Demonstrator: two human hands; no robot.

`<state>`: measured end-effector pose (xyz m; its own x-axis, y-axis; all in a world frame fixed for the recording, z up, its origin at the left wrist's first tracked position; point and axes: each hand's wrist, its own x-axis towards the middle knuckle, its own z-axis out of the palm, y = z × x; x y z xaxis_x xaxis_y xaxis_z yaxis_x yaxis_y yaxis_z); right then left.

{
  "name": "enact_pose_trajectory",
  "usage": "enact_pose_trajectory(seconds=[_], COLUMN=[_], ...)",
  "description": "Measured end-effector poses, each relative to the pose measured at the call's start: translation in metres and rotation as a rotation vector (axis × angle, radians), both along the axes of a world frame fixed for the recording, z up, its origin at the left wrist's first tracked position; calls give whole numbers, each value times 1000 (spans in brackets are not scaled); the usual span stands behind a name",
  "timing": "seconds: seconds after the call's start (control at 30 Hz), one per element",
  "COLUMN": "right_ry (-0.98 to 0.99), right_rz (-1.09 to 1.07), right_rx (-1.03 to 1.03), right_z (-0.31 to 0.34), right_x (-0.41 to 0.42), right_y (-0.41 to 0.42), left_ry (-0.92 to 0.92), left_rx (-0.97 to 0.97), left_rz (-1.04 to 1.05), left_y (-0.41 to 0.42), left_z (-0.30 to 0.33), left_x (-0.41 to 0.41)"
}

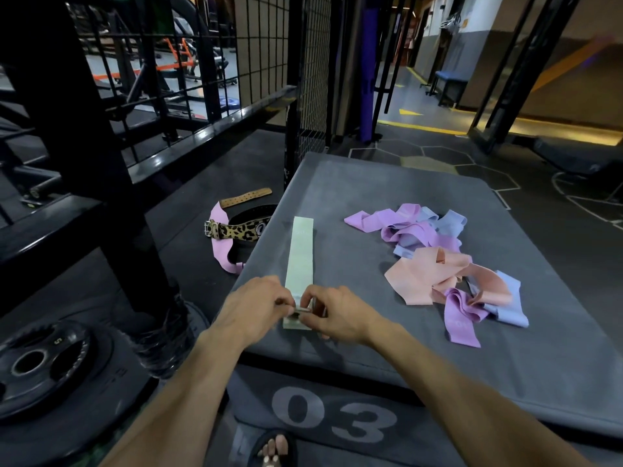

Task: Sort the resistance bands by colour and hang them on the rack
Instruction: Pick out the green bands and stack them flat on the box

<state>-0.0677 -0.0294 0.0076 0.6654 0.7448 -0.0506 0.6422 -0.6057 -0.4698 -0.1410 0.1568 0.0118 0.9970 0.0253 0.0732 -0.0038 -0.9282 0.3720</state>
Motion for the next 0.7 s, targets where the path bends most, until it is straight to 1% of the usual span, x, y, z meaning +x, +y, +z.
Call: enact_pose_trajectory(seconds=[0.13, 0.27, 0.5, 0.7], right_ry=[-116, -193, -186, -197], right_rz=[-1, -15, -6, 31], right_rx=[-33, -55, -71, -105], right_z=[-1, 2, 7, 11], right_x=[3, 1, -4, -8], right_y=[3, 4, 2, 0], left_ry=[-27, 47, 85, 84], left_rx=[-7, -42, -53, -25], left_rz=[-9, 17, 34, 31], left_y=[1, 3, -2, -1], left_z=[1, -3, -3, -3], left_x=[1, -2, -4, -4])
